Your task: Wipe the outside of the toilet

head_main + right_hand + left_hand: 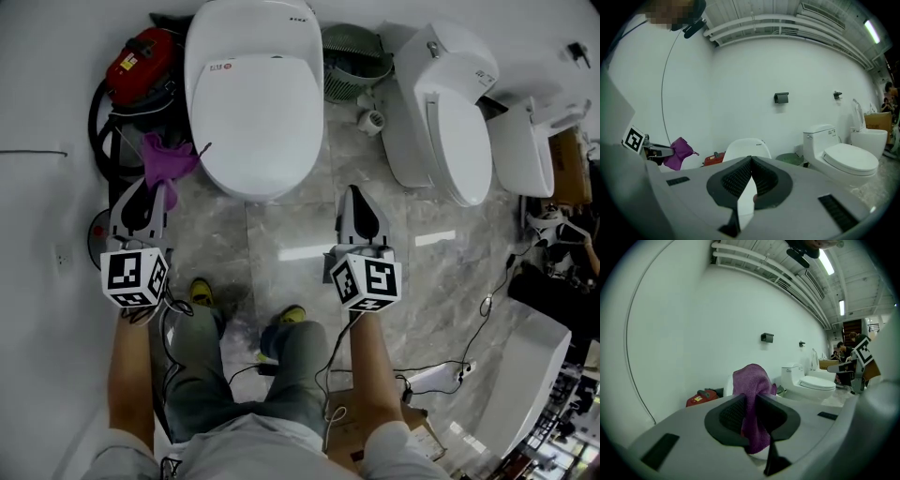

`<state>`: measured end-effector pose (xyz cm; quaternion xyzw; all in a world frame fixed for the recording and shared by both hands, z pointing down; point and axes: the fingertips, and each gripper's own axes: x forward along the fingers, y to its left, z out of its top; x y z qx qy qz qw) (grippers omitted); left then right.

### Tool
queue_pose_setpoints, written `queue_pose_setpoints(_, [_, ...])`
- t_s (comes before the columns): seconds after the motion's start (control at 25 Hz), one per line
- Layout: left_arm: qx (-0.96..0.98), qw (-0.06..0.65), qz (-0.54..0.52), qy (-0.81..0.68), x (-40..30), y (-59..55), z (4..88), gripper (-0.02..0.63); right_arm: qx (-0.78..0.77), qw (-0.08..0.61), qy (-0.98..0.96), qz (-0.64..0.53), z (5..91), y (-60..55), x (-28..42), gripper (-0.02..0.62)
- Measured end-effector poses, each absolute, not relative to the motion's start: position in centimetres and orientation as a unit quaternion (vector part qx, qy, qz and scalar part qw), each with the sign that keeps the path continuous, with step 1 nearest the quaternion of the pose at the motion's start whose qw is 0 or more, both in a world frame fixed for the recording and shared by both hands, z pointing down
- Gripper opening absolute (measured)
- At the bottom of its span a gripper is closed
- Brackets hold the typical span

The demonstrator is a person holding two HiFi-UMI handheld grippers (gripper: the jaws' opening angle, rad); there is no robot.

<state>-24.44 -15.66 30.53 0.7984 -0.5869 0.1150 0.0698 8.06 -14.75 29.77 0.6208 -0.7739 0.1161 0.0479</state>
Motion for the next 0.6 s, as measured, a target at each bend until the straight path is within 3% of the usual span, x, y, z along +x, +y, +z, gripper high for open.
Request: queue_pose_setpoints(0.6, [0.791, 0.052, 0.104, -0.601, -25.6, -17.1, 43.4, 0.087, 0.620, 0.037, -0.776, 0.105, 42.8, -16.7, 8.6, 0.008])
